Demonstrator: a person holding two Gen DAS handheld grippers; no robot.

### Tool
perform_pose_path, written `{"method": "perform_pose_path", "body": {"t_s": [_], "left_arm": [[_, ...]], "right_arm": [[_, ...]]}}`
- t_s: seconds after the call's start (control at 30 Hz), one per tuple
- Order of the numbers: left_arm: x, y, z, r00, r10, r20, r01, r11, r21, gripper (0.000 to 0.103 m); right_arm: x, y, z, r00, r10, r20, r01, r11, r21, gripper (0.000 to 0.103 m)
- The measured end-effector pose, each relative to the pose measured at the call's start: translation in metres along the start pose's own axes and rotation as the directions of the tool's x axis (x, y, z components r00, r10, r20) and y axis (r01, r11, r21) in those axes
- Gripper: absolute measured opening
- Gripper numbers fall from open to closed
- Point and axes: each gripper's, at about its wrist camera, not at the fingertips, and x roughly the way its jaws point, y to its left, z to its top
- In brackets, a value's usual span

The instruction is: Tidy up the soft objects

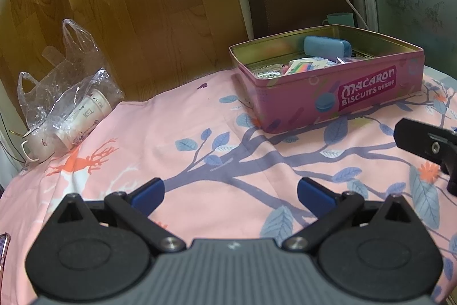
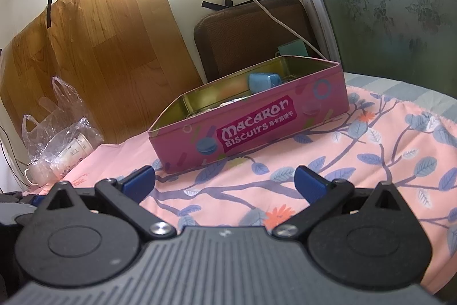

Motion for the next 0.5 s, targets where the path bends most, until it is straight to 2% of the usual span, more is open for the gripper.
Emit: {"method": "perform_pose_path", "body": {"t_s": [0.5], "left_arm": [[0.0012, -0.0020, -0.0006, 1.000, -0.002, -0.008, 0.002, 1.000, 0.000, 0.103]], "right_arm": [[0.0005, -0.0046, 0.0001, 1.000, 0.004, -0.008, -0.004, 1.000, 0.020, 0.103]]}}
